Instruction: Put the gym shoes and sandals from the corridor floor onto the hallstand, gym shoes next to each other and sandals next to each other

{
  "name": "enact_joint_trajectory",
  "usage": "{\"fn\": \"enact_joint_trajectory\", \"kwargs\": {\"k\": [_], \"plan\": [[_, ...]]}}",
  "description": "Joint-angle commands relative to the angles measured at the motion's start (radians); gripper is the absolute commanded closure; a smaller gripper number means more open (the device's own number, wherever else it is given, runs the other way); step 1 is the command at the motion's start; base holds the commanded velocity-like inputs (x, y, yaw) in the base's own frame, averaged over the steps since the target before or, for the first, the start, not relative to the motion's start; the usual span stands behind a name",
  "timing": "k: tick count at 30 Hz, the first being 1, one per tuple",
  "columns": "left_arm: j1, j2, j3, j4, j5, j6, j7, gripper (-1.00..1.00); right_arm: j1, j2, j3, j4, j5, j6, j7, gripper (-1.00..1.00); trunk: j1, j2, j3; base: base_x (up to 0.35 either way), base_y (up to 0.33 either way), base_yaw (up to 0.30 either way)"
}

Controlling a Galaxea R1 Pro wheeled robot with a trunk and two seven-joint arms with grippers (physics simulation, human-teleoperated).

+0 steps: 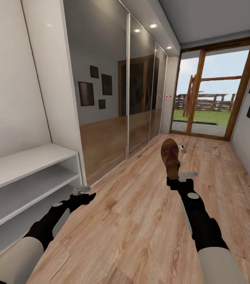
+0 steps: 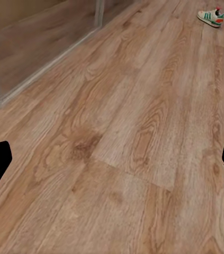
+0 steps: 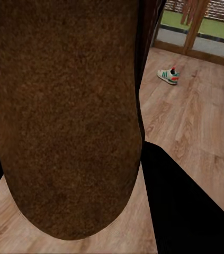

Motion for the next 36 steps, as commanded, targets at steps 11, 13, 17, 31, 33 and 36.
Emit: {"fn": "enact_joint_trajectory", "kwargs": {"k": [11,13,17,31,33,36], "plan": [[-0.001,-0.025,0.000,-0.012,0.007,0.007,0.001,-1.00,-0.001,0.000,0.003,-0.005,0.004,0.006,-0.002,1.00,0.000,0.000,-0.001,0.347,0.000,-0.002],[-0.002,-0.030,0.001,-0.013,0.007,0.006,0.001,-1.00,-0.001,0.000,0.002,-0.006,0.004,0.006,-0.001,1.00,0.000,0.000,-0.001,0.346,0.000,0.000],[-0.002,-0.037,0.000,-0.013,0.006,0.006,0.002,-1.00,-0.001,0.000,0.002,-0.006,0.004,0.006,-0.001,1.00,0.000,0.000,-0.001,0.347,-0.011,0.000],[-0.002,-0.039,-0.002,-0.013,0.007,0.006,0.001,-1.00,-0.001,0.001,0.002,-0.006,0.004,0.008,-0.001,1.00,0.000,0.000,0.000,0.342,-0.129,-0.047],[-0.002,-0.039,-0.002,-0.012,0.007,0.006,0.002,-1.00,-0.001,0.001,0.002,-0.005,0.004,0.008,-0.001,1.00,0.000,0.000,0.001,0.340,-0.155,-0.271],[-0.002,-0.039,-0.002,-0.012,0.007,0.006,0.002,-1.00,-0.001,0.001,0.002,-0.005,0.004,0.008,-0.001,1.00,0.000,0.000,0.002,0.340,-0.155,-0.286]]}}
